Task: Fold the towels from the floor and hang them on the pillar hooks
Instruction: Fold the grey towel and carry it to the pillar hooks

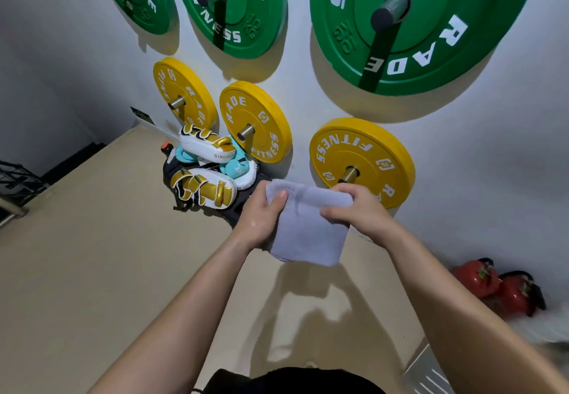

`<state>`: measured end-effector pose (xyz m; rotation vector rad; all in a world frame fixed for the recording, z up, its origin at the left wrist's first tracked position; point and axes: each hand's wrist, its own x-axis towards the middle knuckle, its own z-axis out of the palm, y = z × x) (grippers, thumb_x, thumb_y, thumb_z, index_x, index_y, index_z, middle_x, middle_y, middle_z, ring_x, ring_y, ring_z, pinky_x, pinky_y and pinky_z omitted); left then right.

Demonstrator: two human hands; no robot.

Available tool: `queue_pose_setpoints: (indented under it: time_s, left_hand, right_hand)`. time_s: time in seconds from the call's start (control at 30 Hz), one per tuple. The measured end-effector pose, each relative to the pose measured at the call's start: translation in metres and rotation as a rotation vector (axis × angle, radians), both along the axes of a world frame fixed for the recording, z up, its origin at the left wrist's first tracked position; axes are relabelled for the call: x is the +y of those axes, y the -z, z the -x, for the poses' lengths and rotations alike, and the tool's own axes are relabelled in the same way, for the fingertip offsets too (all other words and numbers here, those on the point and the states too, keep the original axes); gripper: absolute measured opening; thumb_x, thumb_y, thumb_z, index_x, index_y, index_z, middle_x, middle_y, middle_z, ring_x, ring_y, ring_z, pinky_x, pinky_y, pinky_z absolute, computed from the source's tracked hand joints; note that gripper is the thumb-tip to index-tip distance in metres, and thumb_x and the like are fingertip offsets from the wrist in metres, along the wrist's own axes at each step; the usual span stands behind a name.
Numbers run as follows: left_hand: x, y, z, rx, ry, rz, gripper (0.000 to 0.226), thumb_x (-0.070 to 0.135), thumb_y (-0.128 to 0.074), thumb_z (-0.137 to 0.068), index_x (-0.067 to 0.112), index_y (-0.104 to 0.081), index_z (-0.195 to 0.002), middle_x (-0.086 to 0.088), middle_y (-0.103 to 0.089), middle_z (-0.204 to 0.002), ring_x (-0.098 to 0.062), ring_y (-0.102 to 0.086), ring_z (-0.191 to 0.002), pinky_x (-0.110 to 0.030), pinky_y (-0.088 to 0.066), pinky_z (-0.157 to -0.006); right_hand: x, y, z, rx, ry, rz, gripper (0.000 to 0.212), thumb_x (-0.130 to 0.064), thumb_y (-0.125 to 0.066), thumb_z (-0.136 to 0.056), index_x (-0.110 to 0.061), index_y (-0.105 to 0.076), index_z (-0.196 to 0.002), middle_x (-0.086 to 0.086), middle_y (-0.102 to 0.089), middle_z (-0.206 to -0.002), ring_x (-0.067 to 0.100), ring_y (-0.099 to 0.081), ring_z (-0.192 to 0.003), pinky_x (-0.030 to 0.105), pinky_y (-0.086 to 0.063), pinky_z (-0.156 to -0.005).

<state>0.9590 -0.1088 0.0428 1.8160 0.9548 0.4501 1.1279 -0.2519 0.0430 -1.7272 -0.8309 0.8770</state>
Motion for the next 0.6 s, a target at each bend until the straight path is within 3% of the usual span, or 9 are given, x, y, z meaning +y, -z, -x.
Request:
queue_pose_setpoints:
  time_s: [0.1, 0.17, 0.23, 0.33, 0.47, 0.6]
  left_hand:
    - [-0.015, -0.003, -0.041, -0.082, -0.058, -0.011, 0.020, 0.036, -0.052, -0.102, 0.020, -0.055, -0.113, 0.006, -0.063, -0.108, -0.011, -0.058, -0.101, -0.026, -0.046, -0.079]
    - [-0.025, -0.006, -0.070, -0.140, -0.049, 0.060, 0.023, 0.036, -0.055, -0.101, 0.016, -0.056, -0.112, 0.005, -0.064, -0.103, -0.009, -0.060, -0.096, -0.025, -0.047, -0.078]
    - [-0.032, -0.007, -0.098, -0.153, 0.023, 0.150, 0.026, 0.035, -0.064, -0.096, 0.014, -0.059, -0.111, 0.003, -0.067, -0.101, -0.010, -0.064, -0.093, -0.032, -0.051, -0.079]
    - [-0.042, -0.005, -0.140, -0.122, 0.246, 0.244, 0.038, 0.027, -0.080, -0.084, 0.022, -0.062, -0.118, 0.009, -0.072, -0.108, -0.008, -0.070, -0.097, -0.026, -0.055, -0.075]
    - [-0.072, -0.020, -0.213, -0.180, 0.410, 0.127, 0.037, 0.020, -0.079, -0.084, 0.020, -0.059, -0.116, 0.010, -0.070, -0.107, -0.009, -0.068, -0.097, -0.020, -0.051, -0.075]
    - [-0.123, -0.066, -0.294, -0.282, 0.607, -0.011, 0.028, 0.023, -0.069, -0.092, 0.019, -0.048, -0.111, 0.017, -0.061, -0.095, 0.001, -0.060, -0.085, -0.007, -0.042, -0.061]
  right_hand:
    - [-0.010, 0.013, -0.008, 0.328, 0.332, -0.185, 0.035, -0.018, -0.081, -0.076, -0.014, -0.071, -0.110, 0.002, -0.077, -0.101, 0.017, -0.073, -0.093, 0.030, -0.058, -0.074]
    - [-0.018, 0.026, -0.018, 0.359, 0.419, -0.157, 0.034, -0.022, -0.078, -0.083, -0.017, -0.068, -0.115, 0.001, -0.075, -0.108, 0.020, -0.072, -0.102, 0.032, -0.057, -0.076]
    - [-0.031, 0.029, -0.035, 0.254, 0.508, -0.102, 0.031, -0.028, -0.071, -0.090, -0.021, -0.063, -0.119, -0.005, -0.073, -0.110, 0.016, -0.070, -0.104, 0.031, -0.057, -0.080]
    - [-0.058, 0.013, -0.067, -0.067, 0.686, -0.003, 0.026, -0.040, -0.058, -0.095, -0.024, -0.063, -0.113, -0.005, -0.071, -0.106, 0.016, -0.067, -0.100, 0.033, -0.053, -0.082]
    - [-0.103, -0.021, -0.109, -0.347, 0.834, 0.146, 0.034, -0.051, -0.045, -0.098, -0.022, -0.058, -0.109, 0.006, -0.069, -0.102, 0.028, -0.064, -0.097, 0.040, -0.052, -0.082]
    - [-0.159, -0.079, -0.162, -0.554, 1.014, 0.244, 0.038, -0.050, -0.042, -0.101, -0.017, -0.057, -0.112, 0.016, -0.069, -0.109, 0.037, -0.062, -0.104, 0.034, -0.042, -0.075]
